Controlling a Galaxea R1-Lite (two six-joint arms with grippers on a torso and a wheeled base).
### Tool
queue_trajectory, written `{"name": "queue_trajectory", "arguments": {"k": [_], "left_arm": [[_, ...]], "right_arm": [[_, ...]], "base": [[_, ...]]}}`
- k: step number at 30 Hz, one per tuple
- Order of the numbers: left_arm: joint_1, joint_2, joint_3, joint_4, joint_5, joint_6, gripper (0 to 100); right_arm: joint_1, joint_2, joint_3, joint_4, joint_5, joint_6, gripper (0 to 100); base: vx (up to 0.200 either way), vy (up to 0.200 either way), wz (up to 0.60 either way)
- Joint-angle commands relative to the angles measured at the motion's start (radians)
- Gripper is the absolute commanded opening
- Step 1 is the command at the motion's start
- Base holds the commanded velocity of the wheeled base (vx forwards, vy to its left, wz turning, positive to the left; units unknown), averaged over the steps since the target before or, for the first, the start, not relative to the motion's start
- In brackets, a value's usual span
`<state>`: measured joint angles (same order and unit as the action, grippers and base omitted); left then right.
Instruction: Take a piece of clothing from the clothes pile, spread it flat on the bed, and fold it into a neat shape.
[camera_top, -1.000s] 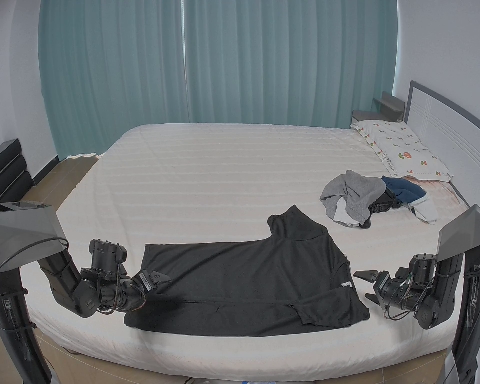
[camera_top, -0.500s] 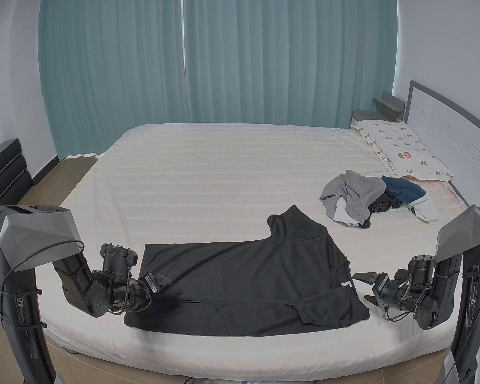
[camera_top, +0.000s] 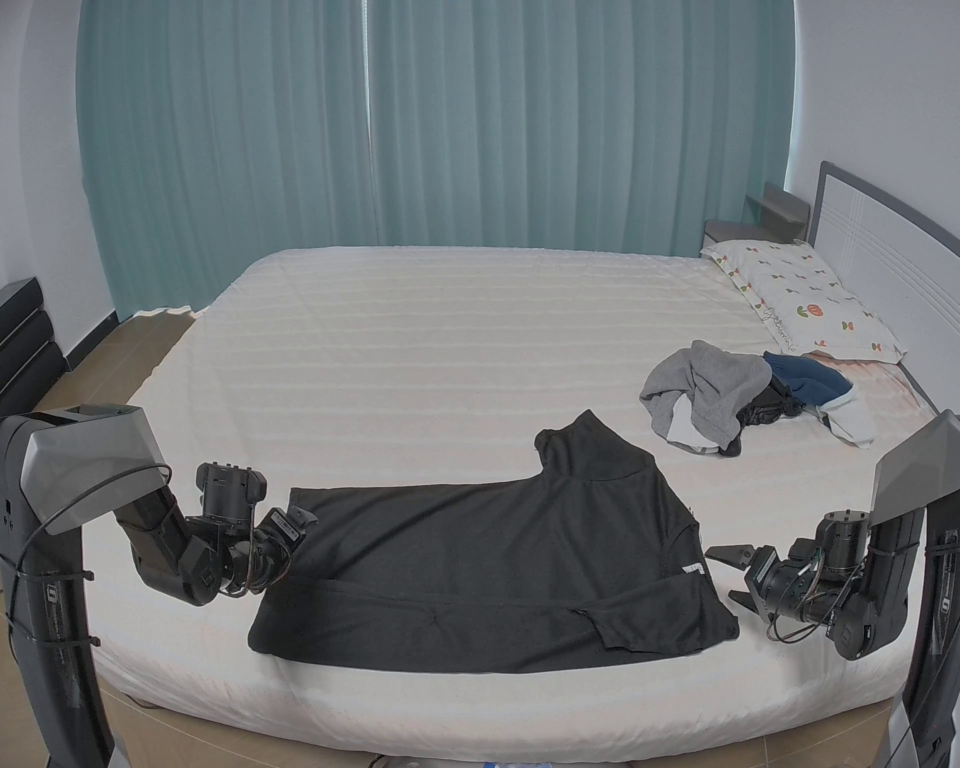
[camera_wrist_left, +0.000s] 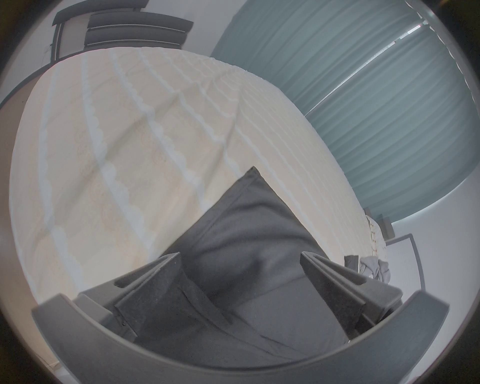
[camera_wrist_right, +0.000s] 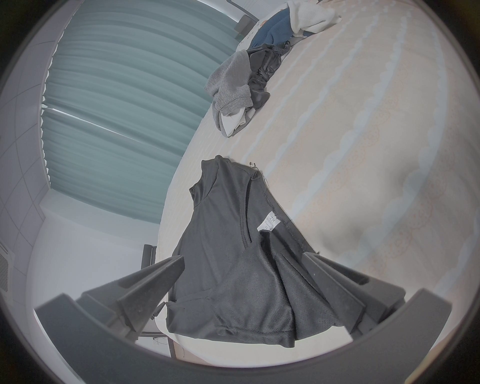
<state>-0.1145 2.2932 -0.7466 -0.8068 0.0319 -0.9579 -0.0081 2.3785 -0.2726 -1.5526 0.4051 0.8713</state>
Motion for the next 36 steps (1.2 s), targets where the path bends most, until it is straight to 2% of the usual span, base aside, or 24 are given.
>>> {"name": "queue_trajectory", "arguments": {"k": [1,6,7,8,10,12,13,14,21,27,36], "left_arm": [[0.032,0.003,-0.010,-0.011,0.000,-0.004,100],[0.064,-0.024,0.018,-0.029,-0.047,0.008,100],[0.068,-0.035,0.033,-0.029,-0.089,0.027,100],[0.070,-0.037,0.035,-0.029,-0.092,0.030,100],[0.087,-0.038,0.069,-0.032,-0.164,0.145,100],[0.088,-0.028,0.095,-0.057,-0.198,0.223,100],[0.088,-0.026,0.099,-0.063,-0.202,0.232,100],[0.087,-0.017,0.124,-0.115,-0.211,0.272,100],[0.064,0.077,0.170,-0.328,-0.204,0.301,100],[0.056,0.078,0.199,-0.336,-0.204,0.334,100],[0.058,0.080,0.205,-0.342,-0.199,0.334,100]], "right_arm": [[-0.001,0.001,0.000,-0.015,0.001,0.000,100],[-0.001,0.001,0.000,-0.015,0.001,0.000,100],[-0.001,0.001,0.000,-0.015,0.001,-0.002,100],[-0.001,0.001,0.000,-0.015,0.001,-0.002,100],[-0.001,0.001,0.000,-0.015,0.001,-0.002,100],[-0.001,0.001,0.000,-0.015,0.001,-0.002,100],[0.000,0.001,0.000,-0.015,0.001,-0.002,100],[-0.001,0.001,0.000,-0.015,0.000,-0.002,100],[0.000,0.001,0.000,-0.015,0.001,-0.002,100],[0.000,0.001,0.000,-0.015,0.001,-0.002,100],[0.000,0.001,0.001,-0.015,0.000,-0.002,100]], "base": [[0.000,0.000,0.00],[0.000,0.000,0.00],[0.000,0.000,0.00],[0.000,0.000,0.00],[0.000,0.000,0.00],[0.000,0.000,0.00],[0.000,0.000,0.00],[0.000,0.000,0.00],[0.000,0.000,0.00],[0.000,0.000,0.00],[0.000,0.000,0.00]]}}
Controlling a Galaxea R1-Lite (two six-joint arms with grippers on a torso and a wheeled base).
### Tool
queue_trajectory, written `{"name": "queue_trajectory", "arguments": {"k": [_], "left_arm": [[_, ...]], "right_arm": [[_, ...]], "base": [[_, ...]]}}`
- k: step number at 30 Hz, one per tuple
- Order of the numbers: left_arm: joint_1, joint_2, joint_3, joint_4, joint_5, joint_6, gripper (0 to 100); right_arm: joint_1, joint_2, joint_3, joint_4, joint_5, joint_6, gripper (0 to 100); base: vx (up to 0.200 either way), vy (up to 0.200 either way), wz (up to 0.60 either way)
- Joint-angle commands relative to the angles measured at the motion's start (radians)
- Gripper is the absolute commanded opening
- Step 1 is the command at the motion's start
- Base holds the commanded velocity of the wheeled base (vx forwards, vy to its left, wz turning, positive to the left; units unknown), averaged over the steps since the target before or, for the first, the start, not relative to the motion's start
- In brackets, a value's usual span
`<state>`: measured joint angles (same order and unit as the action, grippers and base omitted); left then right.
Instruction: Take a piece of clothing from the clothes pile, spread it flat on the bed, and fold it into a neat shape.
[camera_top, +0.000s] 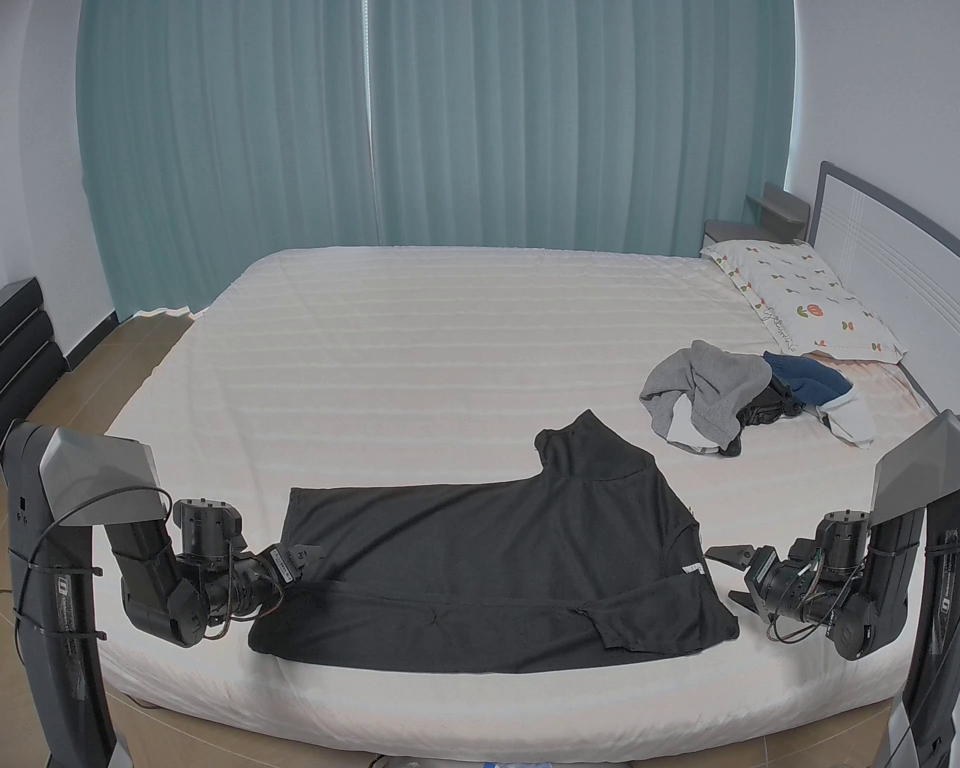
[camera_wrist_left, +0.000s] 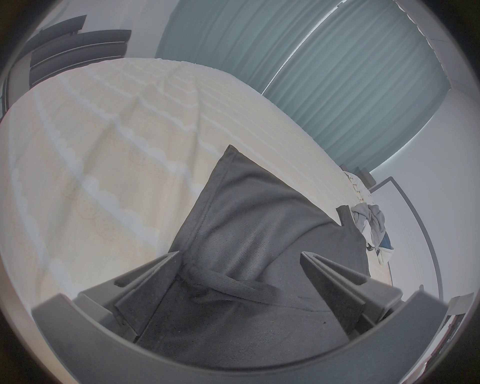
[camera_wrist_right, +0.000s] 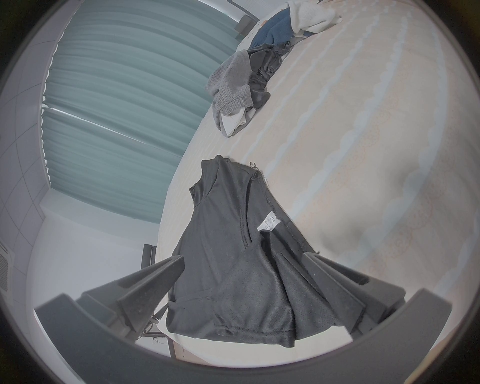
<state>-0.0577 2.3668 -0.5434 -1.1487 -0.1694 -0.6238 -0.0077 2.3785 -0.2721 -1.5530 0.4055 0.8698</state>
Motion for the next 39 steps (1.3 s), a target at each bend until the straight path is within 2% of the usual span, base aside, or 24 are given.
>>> {"name": "queue_trajectory", "arguments": {"k": [1,7,13,21,22,26,28,32,35,39], "left_arm": [[0.004,0.006,0.002,0.000,0.002,-0.001,100],[0.009,-0.001,0.028,-0.005,0.001,-0.002,100],[0.006,0.006,0.072,-0.072,0.001,0.001,100],[0.004,0.011,0.072,-0.082,0.001,0.003,100],[0.002,0.015,0.072,-0.083,0.001,0.004,0],[0.006,0.020,0.074,-0.085,0.014,0.027,0],[0.010,0.014,0.077,-0.085,0.057,0.032,0],[0.012,0.009,0.103,-0.086,0.079,0.035,0],[0.010,0.005,0.108,-0.089,0.087,0.036,0],[0.010,-0.015,0.106,-0.098,0.125,0.027,0]], "right_arm": [[0.000,0.001,0.001,-0.015,0.001,0.000,100],[0.000,0.001,0.001,-0.015,0.001,0.000,100],[0.000,0.001,0.001,-0.015,0.001,0.000,100],[0.000,0.001,0.001,-0.015,0.001,0.000,100],[0.000,0.001,0.001,-0.015,0.001,0.000,100],[0.000,0.001,0.001,-0.015,0.001,0.000,100],[0.000,0.001,0.001,-0.015,-0.001,-0.002,100],[0.000,-0.001,-0.002,-0.015,-0.002,-0.006,100],[0.000,-0.027,0.004,-0.016,-0.008,-0.034,100],[0.011,-0.074,0.019,-0.015,-0.050,-0.084,100]], "base": [[0.000,0.000,0.00],[0.000,0.000,0.00],[0.000,0.000,0.00],[0.000,0.000,0.00],[0.000,0.000,0.00],[0.000,0.000,0.00],[0.000,0.000,0.00],[0.000,0.000,0.00],[0.000,0.000,0.00],[0.000,0.000,0.00]]}}
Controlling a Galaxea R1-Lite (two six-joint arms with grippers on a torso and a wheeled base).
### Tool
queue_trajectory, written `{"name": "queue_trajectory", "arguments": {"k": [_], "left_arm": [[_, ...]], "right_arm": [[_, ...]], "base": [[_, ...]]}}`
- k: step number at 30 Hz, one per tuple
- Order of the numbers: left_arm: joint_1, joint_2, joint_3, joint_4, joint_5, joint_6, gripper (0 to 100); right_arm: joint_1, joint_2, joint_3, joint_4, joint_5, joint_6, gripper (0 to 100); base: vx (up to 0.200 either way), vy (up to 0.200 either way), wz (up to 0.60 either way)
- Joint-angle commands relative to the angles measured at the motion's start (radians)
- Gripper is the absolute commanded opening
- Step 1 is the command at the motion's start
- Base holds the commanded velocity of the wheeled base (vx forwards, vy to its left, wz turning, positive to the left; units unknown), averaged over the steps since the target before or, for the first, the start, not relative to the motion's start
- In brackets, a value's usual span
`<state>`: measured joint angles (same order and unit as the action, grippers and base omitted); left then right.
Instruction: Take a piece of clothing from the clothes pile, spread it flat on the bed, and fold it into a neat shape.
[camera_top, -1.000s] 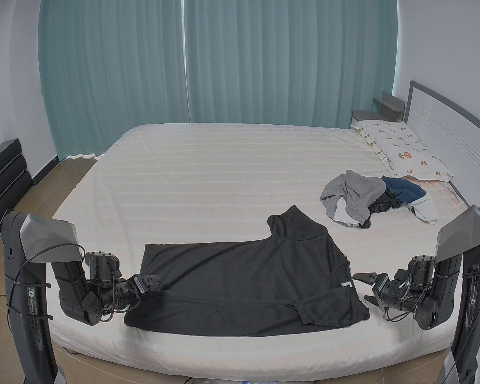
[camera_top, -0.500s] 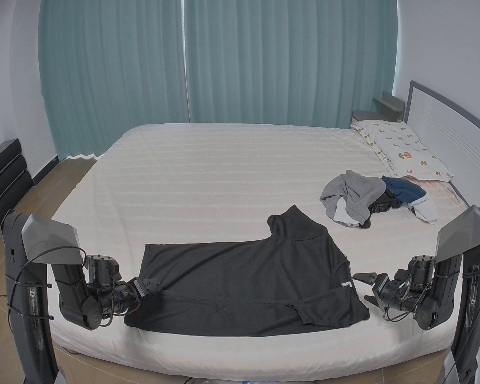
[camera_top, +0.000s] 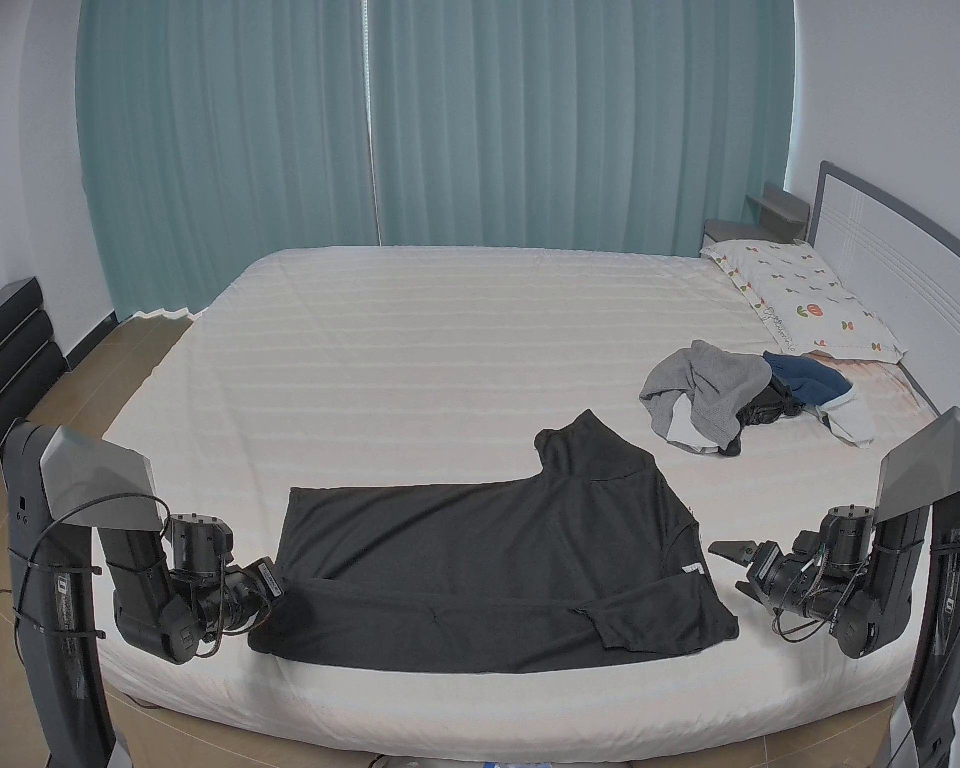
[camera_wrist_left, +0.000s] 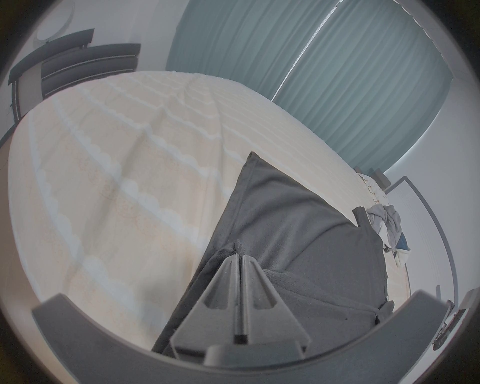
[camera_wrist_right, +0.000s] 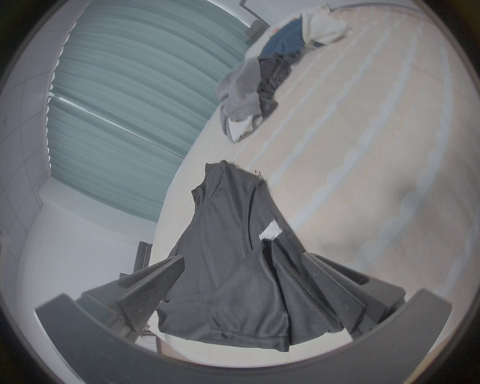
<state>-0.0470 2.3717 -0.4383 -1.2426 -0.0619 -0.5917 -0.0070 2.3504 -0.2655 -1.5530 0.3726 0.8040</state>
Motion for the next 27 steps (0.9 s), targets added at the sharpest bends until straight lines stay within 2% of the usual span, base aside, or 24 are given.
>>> {"name": "queue_trajectory", "arguments": {"k": [1,6,9,10,12,20,27], "left_arm": [[0.001,-0.026,0.001,-0.005,0.027,-0.007,0],[0.001,-0.055,0.020,-0.005,0.030,-0.033,0],[-0.001,-0.065,0.027,-0.005,0.030,-0.056,0],[0.001,-0.068,0.035,-0.005,0.030,-0.063,0],[0.006,-0.068,0.041,-0.005,0.030,-0.069,0],[0.009,-0.068,0.064,-0.005,0.028,-0.071,0],[0.010,-0.062,0.069,-0.005,0.028,-0.071,0]], "right_arm": [[0.033,-0.066,0.012,-0.015,-0.029,-0.025,100],[0.094,-0.072,-0.006,-0.013,-0.049,-0.046,100],[0.114,-0.040,-0.061,0.017,-0.049,-0.103,100],[0.116,-0.020,-0.100,0.068,-0.050,-0.163,100],[0.113,-0.014,-0.141,0.123,-0.049,-0.207,100],[0.099,0.059,-0.208,0.151,-0.038,-0.227,100],[0.098,0.095,-0.202,0.149,-0.035,-0.287,100]], "base": [[0.000,0.000,0.00],[0.000,0.000,0.00],[0.000,0.000,0.00],[0.000,0.000,0.00],[0.000,0.000,0.00],[0.000,0.000,0.00],[0.000,0.000,0.00]]}}
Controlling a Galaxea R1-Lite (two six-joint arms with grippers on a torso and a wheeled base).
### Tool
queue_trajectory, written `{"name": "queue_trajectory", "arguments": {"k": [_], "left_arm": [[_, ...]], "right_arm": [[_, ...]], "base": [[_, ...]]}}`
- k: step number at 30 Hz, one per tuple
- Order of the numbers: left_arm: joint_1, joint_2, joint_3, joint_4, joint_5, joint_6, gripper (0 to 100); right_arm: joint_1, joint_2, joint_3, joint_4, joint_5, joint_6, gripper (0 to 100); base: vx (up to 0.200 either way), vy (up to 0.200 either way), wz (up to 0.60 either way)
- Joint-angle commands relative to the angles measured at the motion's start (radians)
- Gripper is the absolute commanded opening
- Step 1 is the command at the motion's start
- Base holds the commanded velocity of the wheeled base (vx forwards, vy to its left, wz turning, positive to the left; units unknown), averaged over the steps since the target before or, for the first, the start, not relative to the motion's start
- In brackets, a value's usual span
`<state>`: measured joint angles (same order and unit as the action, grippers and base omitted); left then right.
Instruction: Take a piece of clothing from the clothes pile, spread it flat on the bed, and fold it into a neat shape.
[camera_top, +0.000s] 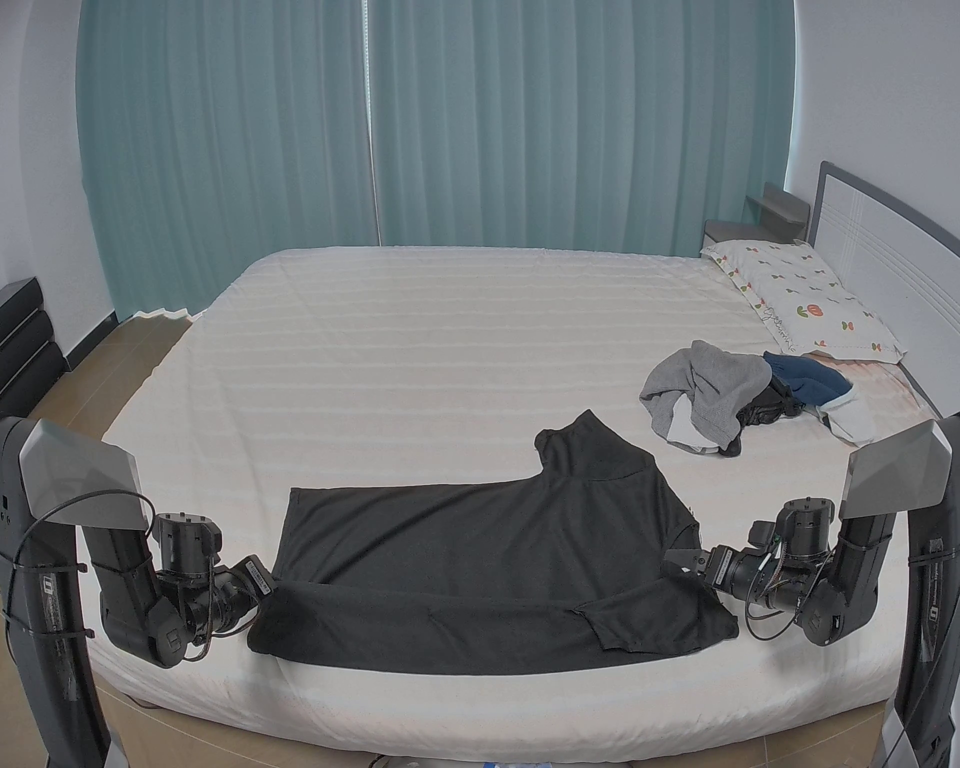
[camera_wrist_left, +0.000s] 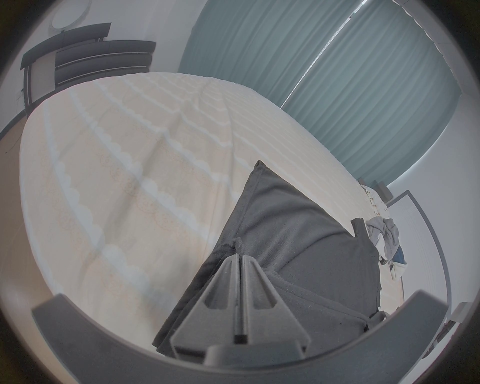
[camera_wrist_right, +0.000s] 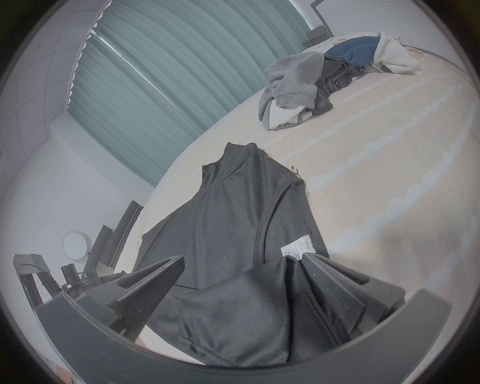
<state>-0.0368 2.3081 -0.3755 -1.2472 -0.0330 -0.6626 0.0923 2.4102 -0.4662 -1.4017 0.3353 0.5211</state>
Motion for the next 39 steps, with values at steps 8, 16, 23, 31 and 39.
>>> {"name": "queue_trajectory", "arguments": {"k": [8,16,23,31,39], "left_arm": [[0.002,0.007,0.006,0.000,-0.001,-0.002,0],[0.002,0.008,0.006,0.000,-0.001,-0.002,0],[0.003,0.005,0.006,0.000,0.001,0.000,0],[0.012,-0.012,0.007,0.000,0.008,0.006,0],[0.014,-0.102,0.055,-0.001,0.018,0.017,0]], "right_arm": [[0.004,0.049,0.008,-0.002,0.024,-0.010,100],[0.001,0.056,0.024,-0.002,0.022,-0.059,0],[-0.003,0.050,0.040,-0.072,0.024,-0.053,0],[-0.029,-0.010,0.098,-0.166,0.025,-0.041,0],[-0.052,-0.141,0.228,-0.168,0.097,-0.029,0]], "base": [[0.000,0.000,0.00],[0.000,0.000,0.00],[0.000,0.000,0.00],[0.000,0.000,0.00],[0.000,0.000,0.00]]}}
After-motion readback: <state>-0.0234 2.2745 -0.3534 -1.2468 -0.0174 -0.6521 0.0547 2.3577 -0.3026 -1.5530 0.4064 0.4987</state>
